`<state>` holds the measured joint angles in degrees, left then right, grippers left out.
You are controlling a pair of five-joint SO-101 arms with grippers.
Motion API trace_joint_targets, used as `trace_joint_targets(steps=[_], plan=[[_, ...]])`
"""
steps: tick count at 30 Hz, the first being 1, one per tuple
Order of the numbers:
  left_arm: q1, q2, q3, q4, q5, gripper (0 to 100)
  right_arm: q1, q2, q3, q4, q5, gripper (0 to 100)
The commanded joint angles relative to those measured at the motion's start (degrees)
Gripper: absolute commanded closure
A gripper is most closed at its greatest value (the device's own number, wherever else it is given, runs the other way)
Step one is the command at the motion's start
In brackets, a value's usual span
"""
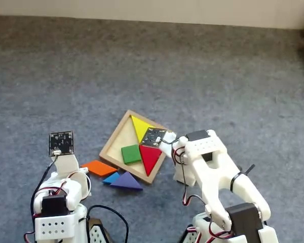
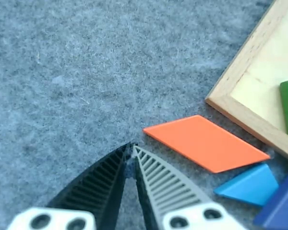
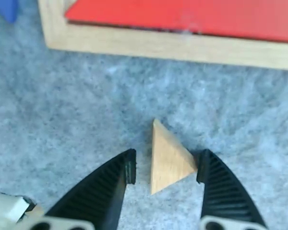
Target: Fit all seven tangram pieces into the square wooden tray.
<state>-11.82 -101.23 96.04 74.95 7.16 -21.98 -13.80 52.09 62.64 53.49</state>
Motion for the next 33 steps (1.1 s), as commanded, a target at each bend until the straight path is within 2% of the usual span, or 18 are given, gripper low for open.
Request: trace_joint_targets(steps=[1, 5, 11, 15, 20, 25, 33], plan=[[0.6, -3.0, 1.1, 0.3, -0.5, 99, 0.0, -0.1, 1.0, 1.4, -0.1, 80.7], [0.6, -3.0, 1.1, 0.3, -0.5, 99, -0.5, -0.1, 0.6, 1.1, -0.1, 81.1], [0.6, -3.0, 1.1, 0.3, -0.5, 99, -0.4, -0.1, 1.0, -2.9, -0.1, 92.5], [0.6, -3.0, 1.1, 0.3, -0.5, 99, 0.0, -0.1, 0.6, -2.4, -0.1, 93.3], [0.6, -3.0, 1.1, 0.3, -0.5, 99, -0.4, -1.4, -2.7, 4.5, -0.1, 93.4], [0.6, -3.0, 1.1, 0.3, -0.5, 99, -0.5, -8.7, -8.1, 8.4, -0.1, 93.5], [0.6, -3.0, 1.1, 0.3, -0.5, 99, -8.5, -14.8, -9.1, 8.4, -0.3, 93.5]])
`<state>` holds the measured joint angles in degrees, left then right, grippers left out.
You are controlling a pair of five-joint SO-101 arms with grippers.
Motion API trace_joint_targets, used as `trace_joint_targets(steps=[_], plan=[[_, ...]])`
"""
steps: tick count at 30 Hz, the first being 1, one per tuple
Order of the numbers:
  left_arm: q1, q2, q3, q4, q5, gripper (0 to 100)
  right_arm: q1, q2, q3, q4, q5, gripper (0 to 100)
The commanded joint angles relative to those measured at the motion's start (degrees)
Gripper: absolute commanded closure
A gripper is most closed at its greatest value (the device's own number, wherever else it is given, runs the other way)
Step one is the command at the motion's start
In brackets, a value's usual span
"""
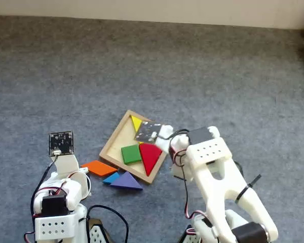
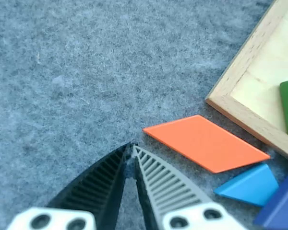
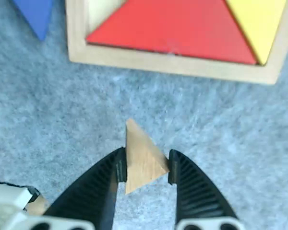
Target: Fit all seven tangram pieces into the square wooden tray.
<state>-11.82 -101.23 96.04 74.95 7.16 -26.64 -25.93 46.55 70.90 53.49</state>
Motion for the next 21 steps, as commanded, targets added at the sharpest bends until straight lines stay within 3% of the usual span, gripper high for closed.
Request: trace_joint_targets(steps=[1, 4, 12, 21], plan=[[0.6, -3.0, 1.1, 0.3, -0.5, 99, -5.1, -2.4, -3.6, -0.1, -0.4, 93.5], [0.6, -3.0, 1.1, 0.3, -0.5, 99, -9.0, -1.0, -3.5, -5.1, -1.4, 93.5], [0.6, -3.0, 1.1, 0.3, -0.5, 99, -16.3, 7.9, -3.6, -16.9, -13.2, 93.4], [0.6, -3.0, 1.1, 0.3, -0.5, 99, -17.4, 10.1, -5.6, -23.1, -21.5, 93.4]])
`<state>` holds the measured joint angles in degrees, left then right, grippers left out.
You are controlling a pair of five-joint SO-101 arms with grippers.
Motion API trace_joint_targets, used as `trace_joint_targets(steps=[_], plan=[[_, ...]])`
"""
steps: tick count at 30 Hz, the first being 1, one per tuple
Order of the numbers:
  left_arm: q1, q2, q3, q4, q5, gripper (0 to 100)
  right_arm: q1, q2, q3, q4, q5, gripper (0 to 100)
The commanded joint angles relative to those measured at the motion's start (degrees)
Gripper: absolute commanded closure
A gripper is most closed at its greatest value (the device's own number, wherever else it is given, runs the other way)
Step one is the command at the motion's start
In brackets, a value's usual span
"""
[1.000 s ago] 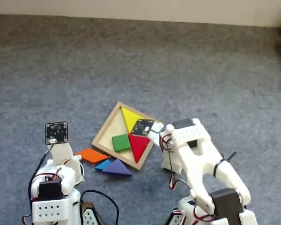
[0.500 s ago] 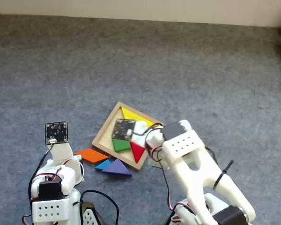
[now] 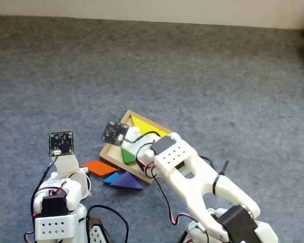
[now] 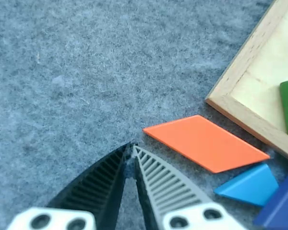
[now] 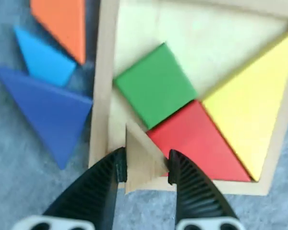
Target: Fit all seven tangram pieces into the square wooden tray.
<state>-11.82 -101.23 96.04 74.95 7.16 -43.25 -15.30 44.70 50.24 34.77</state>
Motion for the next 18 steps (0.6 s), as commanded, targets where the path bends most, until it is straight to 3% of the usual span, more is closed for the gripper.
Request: trace_joint_targets(steps=[1, 18], plan=[[0.6, -3.0, 1.1, 0.3, -0.5, 99, -0.7, -0.6, -3.7, -3.1, -3.3, 93.4], [0.6, -3.0, 1.1, 0.3, -0.5, 99, -5.1, -0.5, -3.4, -5.0, -7.1, 93.2]])
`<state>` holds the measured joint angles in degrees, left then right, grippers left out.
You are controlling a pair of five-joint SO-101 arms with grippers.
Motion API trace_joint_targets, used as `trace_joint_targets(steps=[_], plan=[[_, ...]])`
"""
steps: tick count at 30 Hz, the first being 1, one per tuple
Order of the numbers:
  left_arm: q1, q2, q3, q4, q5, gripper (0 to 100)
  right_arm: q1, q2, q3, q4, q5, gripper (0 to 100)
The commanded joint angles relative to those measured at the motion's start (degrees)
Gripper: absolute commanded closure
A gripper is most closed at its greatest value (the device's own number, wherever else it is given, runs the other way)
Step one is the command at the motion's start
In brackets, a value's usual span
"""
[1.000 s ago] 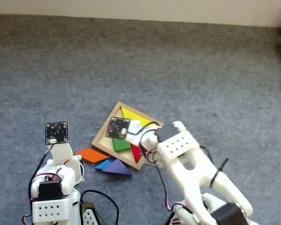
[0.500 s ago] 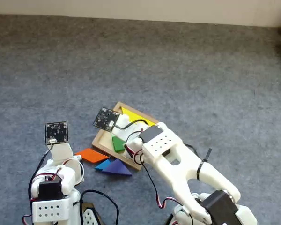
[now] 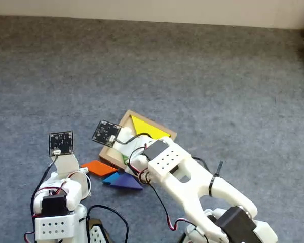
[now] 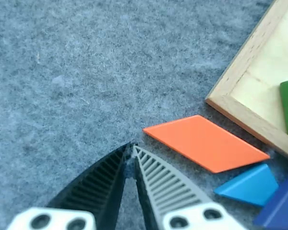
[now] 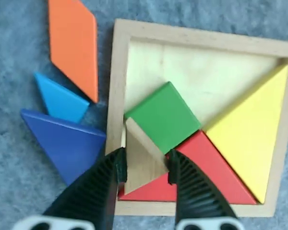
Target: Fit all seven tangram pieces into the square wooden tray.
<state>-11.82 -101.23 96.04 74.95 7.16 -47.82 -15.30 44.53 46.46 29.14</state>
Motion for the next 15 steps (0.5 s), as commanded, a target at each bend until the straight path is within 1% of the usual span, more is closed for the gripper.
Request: trace_joint_targets(steps=[1, 7, 12, 15], plan=[[0.6, -3.0, 1.1, 0.3, -0.5, 99, -0.5, -0.4, -3.2, -1.2, -1.8, 93.2], [0.6, -3.0, 1.1, 0.3, -0.5, 99, -0.4, -0.4, -2.2, -1.1, -1.8, 92.5], [0.6, -3.0, 1.1, 0.3, -0.5, 99, -0.4, -0.4, -1.3, -1.0, -1.8, 83.0], [0.6, -3.0, 1.1, 0.3, -0.5, 99, -0.4, -0.5, -1.3, -0.9, -1.8, 80.7]])
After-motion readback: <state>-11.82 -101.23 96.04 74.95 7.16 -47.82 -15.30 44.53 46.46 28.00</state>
